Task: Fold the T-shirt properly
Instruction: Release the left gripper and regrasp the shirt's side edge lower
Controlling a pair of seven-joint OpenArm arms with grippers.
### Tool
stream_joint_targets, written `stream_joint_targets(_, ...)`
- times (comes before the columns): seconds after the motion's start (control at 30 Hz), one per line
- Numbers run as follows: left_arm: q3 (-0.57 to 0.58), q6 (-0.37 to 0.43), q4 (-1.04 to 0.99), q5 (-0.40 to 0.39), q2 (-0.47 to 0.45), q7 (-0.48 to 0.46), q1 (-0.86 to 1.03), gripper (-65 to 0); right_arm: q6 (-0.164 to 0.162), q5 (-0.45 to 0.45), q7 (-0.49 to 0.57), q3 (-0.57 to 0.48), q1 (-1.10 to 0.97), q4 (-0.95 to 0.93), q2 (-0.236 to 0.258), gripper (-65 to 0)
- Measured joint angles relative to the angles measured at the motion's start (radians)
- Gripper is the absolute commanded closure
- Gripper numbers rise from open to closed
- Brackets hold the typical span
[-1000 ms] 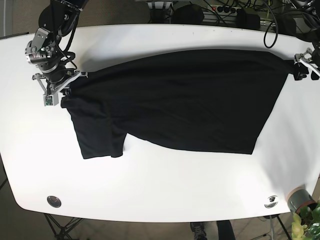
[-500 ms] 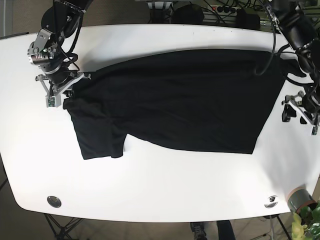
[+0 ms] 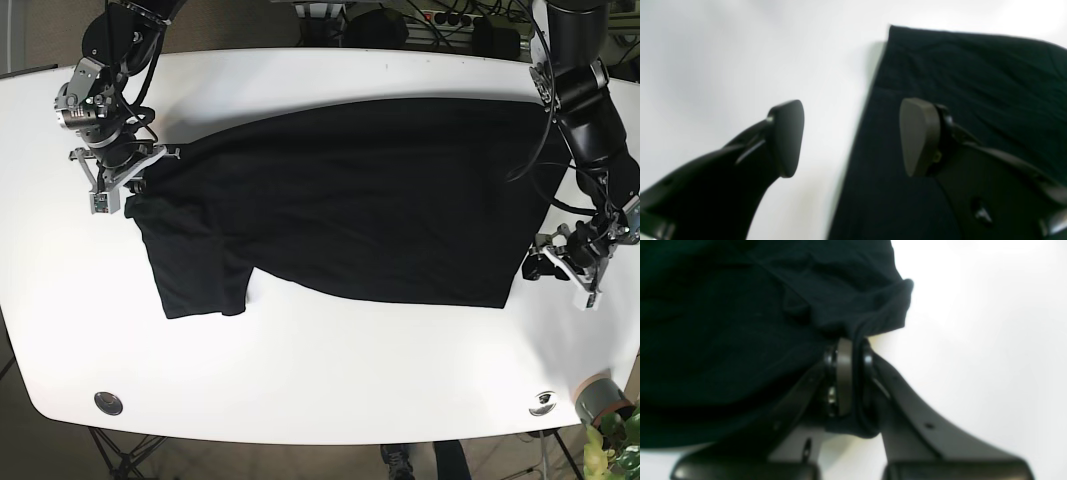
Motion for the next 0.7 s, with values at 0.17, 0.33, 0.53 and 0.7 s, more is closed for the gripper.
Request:
stream_joint_targets(0.17, 0.05, 0.0, -0.13, -0.006, 0.004, -0.102, -0.054, -40.8, 0.0, 0.0, 0.0, 0.001, 0.0, 0.0, 0.0, -2.1)
stream_joint_targets(0.33, 0.079, 0.003, -0.271, -0.002, -0.006, -0.188, -0.097, -40.8, 0.0, 0.0, -0.001, 0.005, -0.003, 0.0, 0.0, -2.1)
stream_joint_targets(0.53, 0.148, 0.003, -0.362, -0.001, 0.002, -0.214, -0.12, -41.0, 0.0, 0.0, 0.0, 0.003, -0.003, 0.0, 0.0, -2.1)
stream_joint_targets(0.7, 0.171, 0.003, -0.364, -0.015, 0.041, -0.241, -0.122, -41.0, 0.0, 0.0, 0.0, 0.004, -0.002, 0.0, 0.0, -2.1)
